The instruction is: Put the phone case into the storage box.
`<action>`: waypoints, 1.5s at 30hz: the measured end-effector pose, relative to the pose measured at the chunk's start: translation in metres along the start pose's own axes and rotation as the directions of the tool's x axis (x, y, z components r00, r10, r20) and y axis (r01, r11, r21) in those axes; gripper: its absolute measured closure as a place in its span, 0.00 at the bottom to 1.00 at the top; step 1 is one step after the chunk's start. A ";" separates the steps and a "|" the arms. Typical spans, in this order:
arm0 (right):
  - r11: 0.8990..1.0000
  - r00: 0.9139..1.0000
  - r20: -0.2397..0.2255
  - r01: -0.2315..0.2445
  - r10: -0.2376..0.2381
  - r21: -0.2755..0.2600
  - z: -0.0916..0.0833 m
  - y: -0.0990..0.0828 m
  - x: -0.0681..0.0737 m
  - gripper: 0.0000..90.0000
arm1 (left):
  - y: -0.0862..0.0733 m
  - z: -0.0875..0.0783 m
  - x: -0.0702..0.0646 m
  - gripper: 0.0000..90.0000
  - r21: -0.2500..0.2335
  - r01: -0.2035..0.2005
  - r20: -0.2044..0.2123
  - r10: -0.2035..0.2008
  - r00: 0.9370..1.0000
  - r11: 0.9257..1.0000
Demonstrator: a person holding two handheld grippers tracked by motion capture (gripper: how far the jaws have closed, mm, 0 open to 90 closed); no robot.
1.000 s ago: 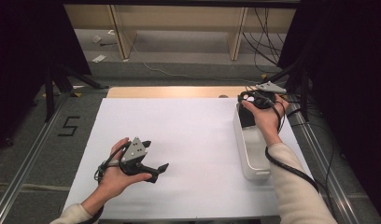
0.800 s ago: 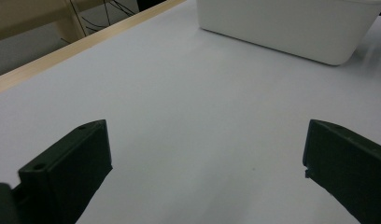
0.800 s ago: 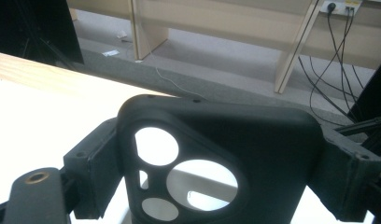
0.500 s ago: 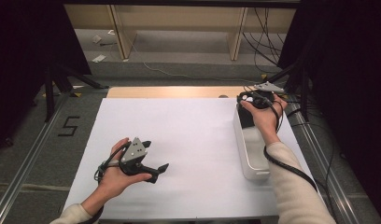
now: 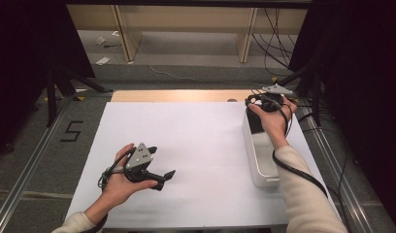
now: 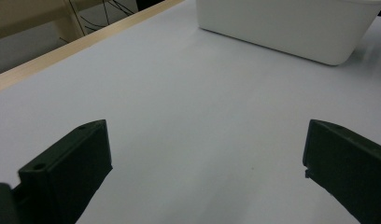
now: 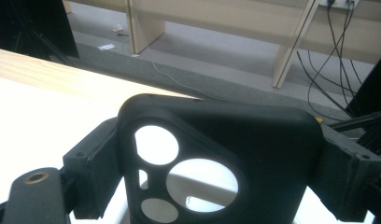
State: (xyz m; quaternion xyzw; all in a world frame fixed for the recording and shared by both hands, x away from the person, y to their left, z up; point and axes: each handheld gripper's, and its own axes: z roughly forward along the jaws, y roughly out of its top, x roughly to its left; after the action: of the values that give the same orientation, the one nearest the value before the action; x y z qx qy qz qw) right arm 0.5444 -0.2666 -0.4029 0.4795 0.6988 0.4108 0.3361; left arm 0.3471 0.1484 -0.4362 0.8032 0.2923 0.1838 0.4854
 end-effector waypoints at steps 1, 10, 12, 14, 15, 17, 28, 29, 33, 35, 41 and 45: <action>1.000 1.000 0.000 0.001 -0.001 0.002 0.000 0.000 0.000 0.17 | 0.000 0.000 0.000 0.01 0.000 0.000 0.000 0.000 1.000 1.000; 1.000 1.000 0.014 0.000 0.000 0.012 0.007 0.003 0.001 0.17 | 0.000 0.000 0.000 0.01 0.000 0.001 -0.001 -0.001 1.000 1.000; 1.000 1.000 0.018 -0.004 0.004 0.015 0.009 0.003 0.001 0.17 | 0.000 0.000 0.000 0.01 0.000 0.001 0.000 -0.001 1.000 1.000; 1.000 1.000 0.020 -0.006 0.006 0.015 0.011 0.003 0.001 0.17 | 0.000 0.000 0.000 0.01 0.000 0.001 0.000 -0.001 1.000 1.000; 1.000 1.000 0.021 -0.008 0.007 0.016 0.011 0.004 0.001 0.17 | 0.000 0.000 0.000 0.01 0.000 0.000 0.000 0.000 1.000 1.000; 1.000 1.000 0.025 -0.009 0.009 0.019 0.013 0.004 0.001 0.17 | 0.000 0.000 0.000 0.01 0.000 0.001 -0.001 -0.001 1.000 1.000; 0.999 0.999 0.037 -0.021 0.020 0.032 0.021 0.005 0.000 0.16 | 0.000 0.000 0.000 0.01 0.000 0.002 0.000 -0.002 1.000 1.000; 0.999 0.999 0.038 -0.023 0.022 0.032 0.022 0.005 -0.001 0.16 | 0.000 0.000 0.000 0.01 0.000 0.001 0.000 -0.001 1.000 1.000; 0.999 0.999 0.039 -0.038 0.037 0.035 0.022 0.005 -0.002 0.16 | 0.000 0.000 0.000 0.01 -0.001 0.002 0.000 -0.002 1.000 1.000; 0.999 0.999 0.036 -0.038 0.037 0.033 0.022 0.005 -0.003 0.16 | 0.000 0.000 0.000 0.01 -0.001 0.001 0.000 -0.001 1.000 1.000; 0.998 0.999 0.023 -0.039 0.038 0.042 0.022 0.005 -0.004 0.16 | 0.000 0.000 0.000 0.01 -0.001 -0.001 0.000 0.001 1.000 1.000; 0.998 0.999 0.018 -0.045 0.044 0.050 0.022 0.005 -0.005 0.16 | 0.000 0.000 0.000 0.01 -0.002 0.000 0.002 0.000 1.000 1.000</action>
State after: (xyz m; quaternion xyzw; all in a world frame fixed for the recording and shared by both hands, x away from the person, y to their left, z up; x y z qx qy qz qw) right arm 0.5668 -0.2643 -0.4073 0.5066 0.6954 0.3964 0.3205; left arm 0.3472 0.1481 -0.4360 0.8028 0.2917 0.1833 0.4866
